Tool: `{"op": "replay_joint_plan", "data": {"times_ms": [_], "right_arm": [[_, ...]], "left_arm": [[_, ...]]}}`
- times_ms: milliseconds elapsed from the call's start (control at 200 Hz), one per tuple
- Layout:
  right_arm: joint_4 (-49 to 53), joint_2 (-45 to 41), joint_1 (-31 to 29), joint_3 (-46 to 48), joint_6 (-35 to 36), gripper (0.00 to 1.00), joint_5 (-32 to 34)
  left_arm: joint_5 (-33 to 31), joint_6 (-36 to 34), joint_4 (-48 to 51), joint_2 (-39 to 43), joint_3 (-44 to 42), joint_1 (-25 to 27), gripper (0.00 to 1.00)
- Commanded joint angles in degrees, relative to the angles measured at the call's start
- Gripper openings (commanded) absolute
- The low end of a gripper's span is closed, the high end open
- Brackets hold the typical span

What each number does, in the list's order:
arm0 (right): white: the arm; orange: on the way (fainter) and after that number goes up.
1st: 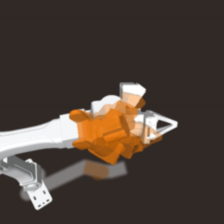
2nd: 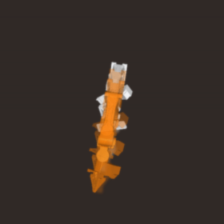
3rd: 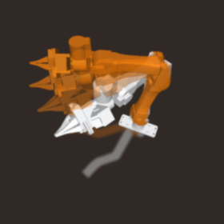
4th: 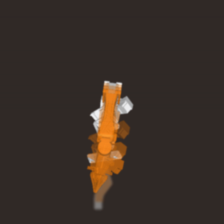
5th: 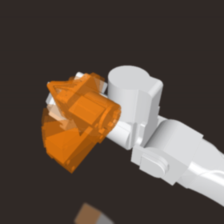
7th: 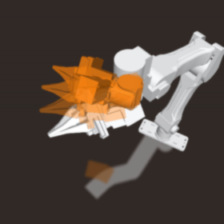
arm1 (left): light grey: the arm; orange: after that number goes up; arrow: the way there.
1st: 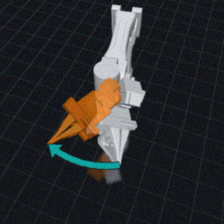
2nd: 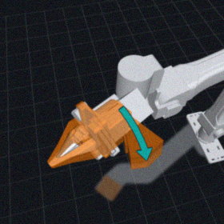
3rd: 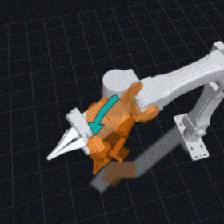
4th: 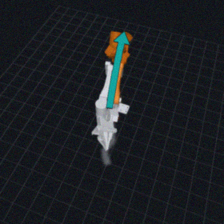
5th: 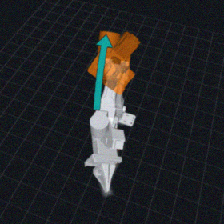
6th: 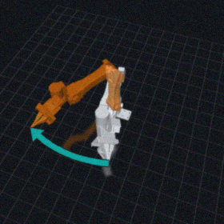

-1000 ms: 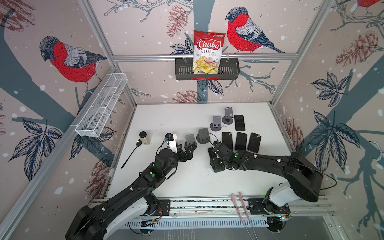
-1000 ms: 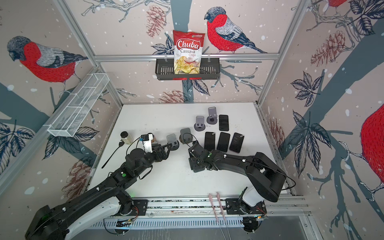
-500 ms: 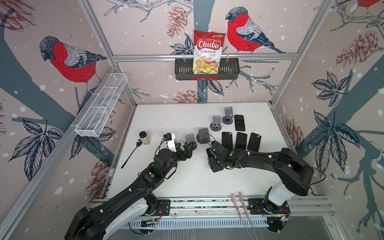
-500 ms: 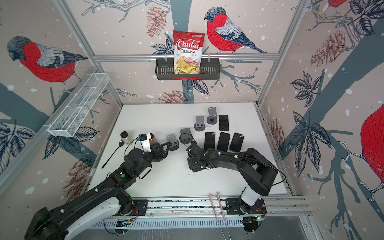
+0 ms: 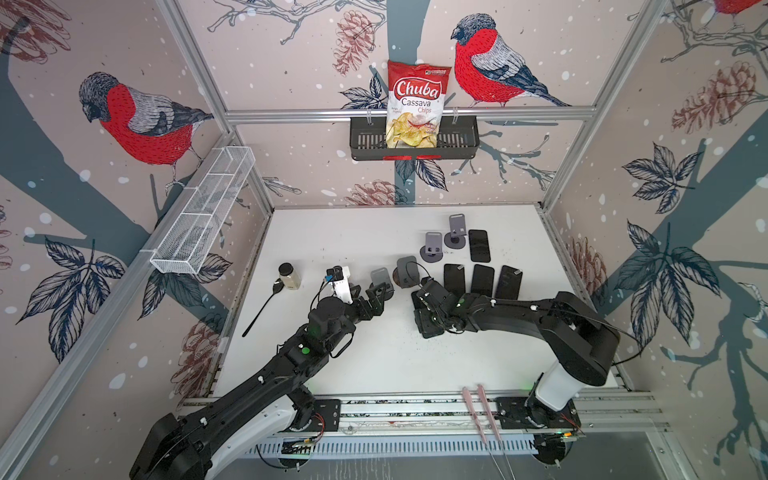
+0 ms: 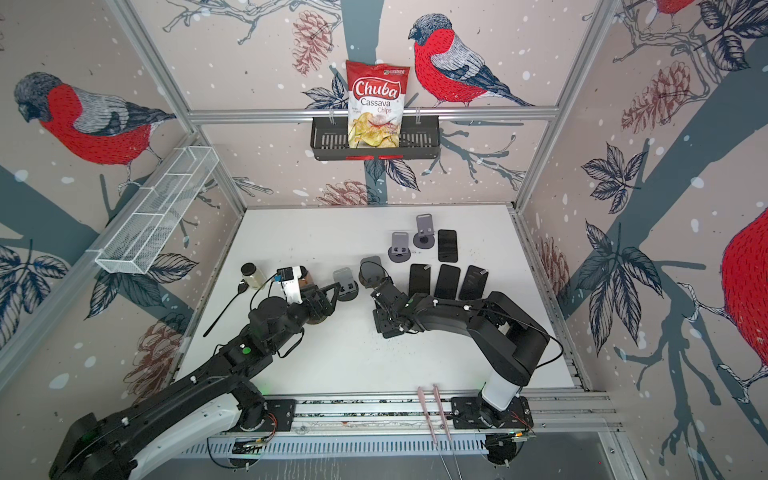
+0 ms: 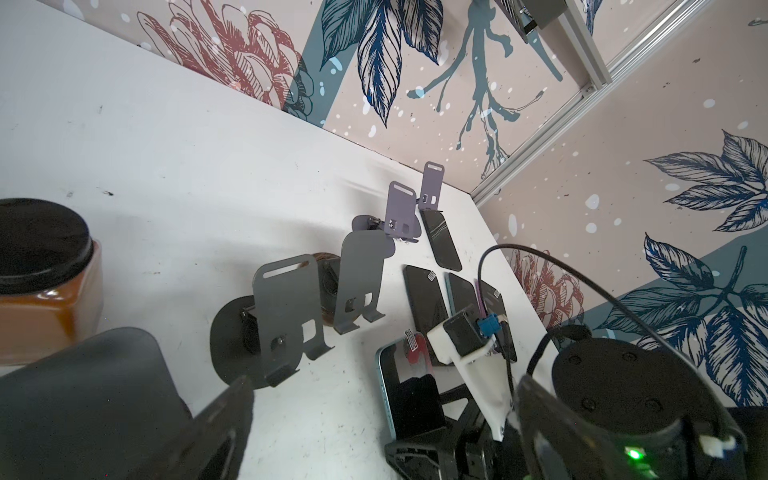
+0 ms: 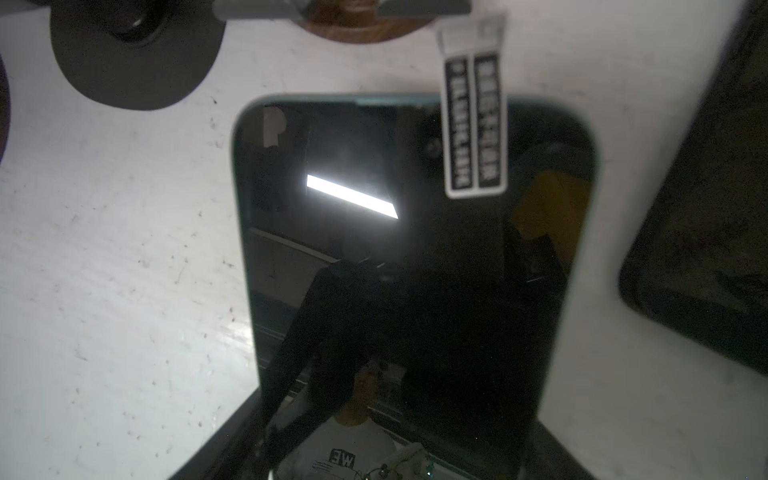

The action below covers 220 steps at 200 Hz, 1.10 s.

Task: Remove the phone from the phone stand
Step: 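Lower the teal-edged phone flat beside the other phones and open the right gripper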

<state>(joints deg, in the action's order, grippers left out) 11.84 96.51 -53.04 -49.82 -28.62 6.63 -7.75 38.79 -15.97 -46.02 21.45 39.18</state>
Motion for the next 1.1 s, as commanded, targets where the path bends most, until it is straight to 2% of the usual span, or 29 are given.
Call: {"op": "replay_joint_plan", "data": {"times_ms": [0, 195, 560, 926, 1096], "right_arm": [[2.64, 1.08, 0.13, -0.18, -0.73, 0.75, -2.3], [4.2, 1.94, 0.08, -0.74, -1.0, 0.76, -2.55], [5.3, -2.6, -0.08, 3.05, -1.13, 0.78, -4.77], [5.05, 0.08, -0.67, 1.14, -2.27, 0.79, -3.31], [6.24, 1.45, -0.78, -0.34, -3.16, 0.79, -0.28]], "left_arm": [[-0.92, -0.7, -0.38, 0.04, 0.46, 0.11, 0.97], [-1.16, -0.79, -0.17, 0.4, -0.08, 0.11, 0.97], [-1.58, -0.32, -1.17, 2.06, -2.28, 0.11, 0.97], [-2.88, -0.64, 1.46, 5.25, -3.42, 0.11, 0.97], [-3.56, -0.38, 1.64, 7.15, -4.49, 0.11, 0.97]]}}
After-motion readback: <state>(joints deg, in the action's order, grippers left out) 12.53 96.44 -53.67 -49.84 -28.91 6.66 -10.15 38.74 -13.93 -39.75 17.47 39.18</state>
